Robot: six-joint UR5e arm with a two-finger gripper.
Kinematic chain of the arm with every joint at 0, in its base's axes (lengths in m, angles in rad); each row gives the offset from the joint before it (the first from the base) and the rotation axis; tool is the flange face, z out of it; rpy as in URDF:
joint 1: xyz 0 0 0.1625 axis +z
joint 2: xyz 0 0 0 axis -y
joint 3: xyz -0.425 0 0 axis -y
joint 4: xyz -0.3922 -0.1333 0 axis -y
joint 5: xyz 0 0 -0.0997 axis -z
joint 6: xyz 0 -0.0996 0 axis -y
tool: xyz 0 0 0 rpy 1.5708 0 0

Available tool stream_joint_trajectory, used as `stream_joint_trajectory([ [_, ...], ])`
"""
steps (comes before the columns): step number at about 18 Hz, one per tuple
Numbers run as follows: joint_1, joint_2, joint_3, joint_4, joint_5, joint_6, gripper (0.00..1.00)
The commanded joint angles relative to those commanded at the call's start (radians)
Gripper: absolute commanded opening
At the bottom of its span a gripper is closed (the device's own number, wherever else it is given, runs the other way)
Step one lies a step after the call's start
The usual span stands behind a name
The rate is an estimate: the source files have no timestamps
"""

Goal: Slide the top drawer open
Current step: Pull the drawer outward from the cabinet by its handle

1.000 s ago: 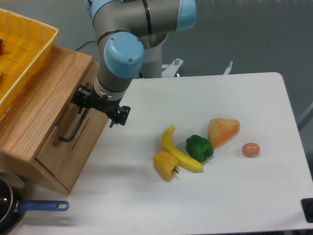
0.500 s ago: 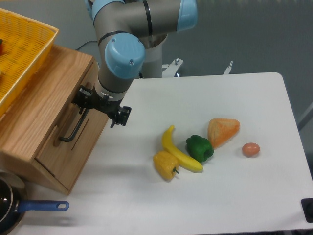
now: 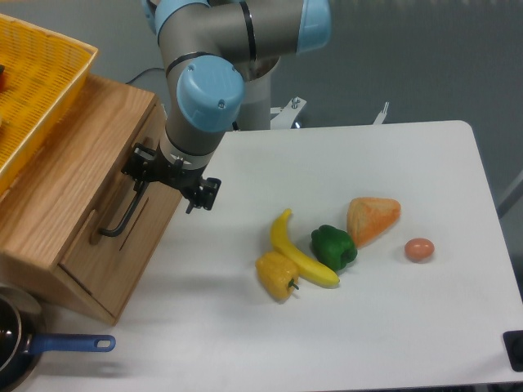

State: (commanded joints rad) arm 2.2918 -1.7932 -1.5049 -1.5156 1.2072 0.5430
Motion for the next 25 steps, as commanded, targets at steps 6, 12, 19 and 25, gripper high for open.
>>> stream_joint_trajectory([
  [6,0.012,-0.005,0.002,0.002,0.018,0.003,1.00],
  [12,0.034,-0.015,0.021,0.002,0.018,0.006,1.00],
  [19,0.048,-0.029,0.049,0.002,0.026,0.008,1.00],
  [25,0.048,-0.040,0.051,0.002,0.054,0.009,1.00],
])
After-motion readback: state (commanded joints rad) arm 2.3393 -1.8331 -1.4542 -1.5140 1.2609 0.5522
